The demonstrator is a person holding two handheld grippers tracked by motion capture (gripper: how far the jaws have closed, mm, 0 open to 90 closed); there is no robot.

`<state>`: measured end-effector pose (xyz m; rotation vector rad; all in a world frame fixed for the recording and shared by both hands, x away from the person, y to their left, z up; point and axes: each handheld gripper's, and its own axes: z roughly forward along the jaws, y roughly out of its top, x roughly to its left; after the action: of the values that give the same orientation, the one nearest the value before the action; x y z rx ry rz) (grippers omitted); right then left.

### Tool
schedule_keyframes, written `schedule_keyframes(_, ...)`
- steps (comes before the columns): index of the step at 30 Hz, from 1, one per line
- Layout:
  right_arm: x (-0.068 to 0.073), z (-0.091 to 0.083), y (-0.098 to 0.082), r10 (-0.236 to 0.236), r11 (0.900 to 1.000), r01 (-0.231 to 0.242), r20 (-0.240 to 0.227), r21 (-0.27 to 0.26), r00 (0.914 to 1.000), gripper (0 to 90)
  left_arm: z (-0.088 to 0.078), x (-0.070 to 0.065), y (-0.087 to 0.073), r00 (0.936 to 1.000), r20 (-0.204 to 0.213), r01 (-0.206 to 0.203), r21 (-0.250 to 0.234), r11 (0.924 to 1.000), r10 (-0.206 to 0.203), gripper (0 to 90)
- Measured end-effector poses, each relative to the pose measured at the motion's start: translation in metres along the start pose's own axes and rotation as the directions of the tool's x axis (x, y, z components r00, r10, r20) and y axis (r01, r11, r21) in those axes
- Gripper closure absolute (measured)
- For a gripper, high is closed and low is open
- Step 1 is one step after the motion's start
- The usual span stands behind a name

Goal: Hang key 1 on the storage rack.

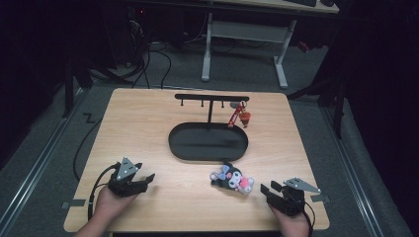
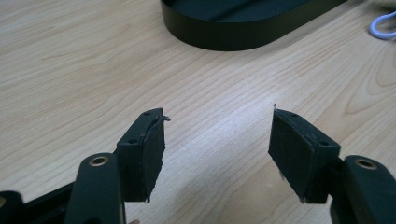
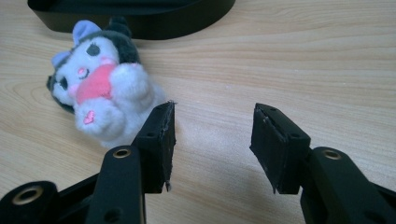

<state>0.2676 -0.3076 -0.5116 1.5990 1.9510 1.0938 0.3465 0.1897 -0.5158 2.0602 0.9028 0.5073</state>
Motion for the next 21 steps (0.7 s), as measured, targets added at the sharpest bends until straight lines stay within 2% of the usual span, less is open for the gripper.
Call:
schedule_keyframes(2,-0.001,0.002,0.000,-0.009,1.000,0.009,-0.008,0.010,0.9999,47.6,0.002,-0.001,0.000,0.9999,0.012,-0.001,0.004,1.0000,0.001,36.3)
schedule_keyframes(4,0.001,0.003,0.001,-0.043,0.998,0.043,0.001,0.035,0.9991,44.8,0.005,-0.001,-0.001,0.9993,0.038,-0.004,0.032,0.9995,0.002,35.8)
schedule_keyframes(6,0.003,0.004,0.003,-0.062,0.997,0.062,0.000,0.054,0.9981,42.4,0.006,-0.002,-0.002,0.9991,0.042,-0.013,0.036,0.9993,0.012,35.8)
schedule_keyframes(9,0.005,0.006,0.005,-0.079,0.993,0.079,-0.010,0.085,0.9968,38.1,0.007,-0.002,-0.001,0.9984,0.057,-0.002,0.018,0.9998,0.001,36.0)
schedule_keyframes(11,0.007,0.007,0.007,-0.096,0.989,0.096,-0.008,0.112,0.9954,36.4,0.007,-0.002,-0.001,0.9980,0.062,-0.013,0.014,0.9998,0.013,36.0)
schedule_keyframes(14,0.010,0.012,0.017,-0.132,0.976,0.132,-0.015,0.174,0.9912,31.6,0.008,-0.003,-0.002,0.9971,0.074,-0.020,0.021,0.9996,0.018,35.9)
schedule_keyframes(19,0.013,0.013,0.032,-0.131,0.958,0.137,-0.041,0.251,0.9906,27.7,0.006,-0.006,-0.001,0.9954,0.087,-0.041,0.011,0.9991,0.040,35.8)
schedule_keyframes(21,0.014,0.014,0.035,-0.130,0.946,0.137,-0.045,0.295,0.9905,27.0,0.007,-0.006,-0.001,0.9952,0.089,-0.042,0.014,0.9990,0.040,35.9)
